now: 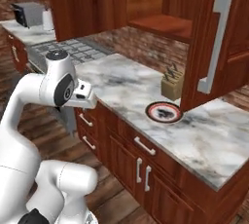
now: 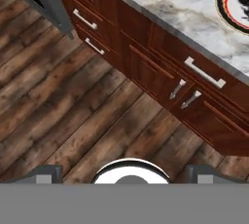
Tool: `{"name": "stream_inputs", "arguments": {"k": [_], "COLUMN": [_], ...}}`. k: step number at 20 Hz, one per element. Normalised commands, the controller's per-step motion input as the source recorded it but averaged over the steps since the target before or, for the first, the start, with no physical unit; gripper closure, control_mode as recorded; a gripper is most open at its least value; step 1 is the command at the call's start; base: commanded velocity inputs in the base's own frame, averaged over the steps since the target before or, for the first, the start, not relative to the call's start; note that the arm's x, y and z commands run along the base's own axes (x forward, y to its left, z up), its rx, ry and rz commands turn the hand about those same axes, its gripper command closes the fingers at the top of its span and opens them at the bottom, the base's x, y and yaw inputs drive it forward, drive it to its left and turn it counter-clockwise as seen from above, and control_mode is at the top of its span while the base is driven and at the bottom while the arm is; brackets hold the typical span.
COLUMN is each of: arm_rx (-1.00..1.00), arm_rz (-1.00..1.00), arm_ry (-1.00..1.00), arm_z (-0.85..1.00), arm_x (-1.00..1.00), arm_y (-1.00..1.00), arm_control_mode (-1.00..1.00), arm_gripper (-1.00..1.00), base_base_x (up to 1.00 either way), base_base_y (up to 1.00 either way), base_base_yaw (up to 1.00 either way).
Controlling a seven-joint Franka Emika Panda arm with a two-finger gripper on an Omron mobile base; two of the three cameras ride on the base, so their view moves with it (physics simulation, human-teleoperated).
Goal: Move the hot dog bun to the plate on the dining table and place the condiment next to that plate. Then navigate to the fridge and take the sausage and place it on the plate as well.
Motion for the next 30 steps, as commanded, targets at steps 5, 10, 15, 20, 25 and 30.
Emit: {"name": "stream_inputs", "arguments": {"k": [5, 10, 15, 20, 25, 30], "arm_rx": [0.0, 0.0, 0.0, 0.0, 0.0, 0.0], "arm_rz": [0.0, 0.0, 0.0, 0.0, 0.0, 0.0], "arm_ry": [0.0, 0.0, 0.0, 0.0, 0.0, 0.0], "arm_z": [0.0, 0.0, 0.0, 0.0, 0.0, 0.0], "arm_x": [0.0, 0.0, 0.0, 0.0, 0.0, 0.0], "arm_y": [0.0, 0.0, 0.0, 0.0, 0.0, 0.0], "arm_control_mode": [1.0, 1.0, 1.0, 1.0, 1.0, 1.0], "arm_gripper": [-1.0, -1.0, -1.0, -1.0, -1.0, -1.0], "base_base_x": [0.36, 0.33, 0.57, 0.72, 0.8, 0.55], "base_base_y": [0.11, 0.32, 0.62, 0.37, 0.01, 0.0], "base_base_yaw": [-0.74, -0.7, -0.51, -0.23, -0.13, -0.04]}}
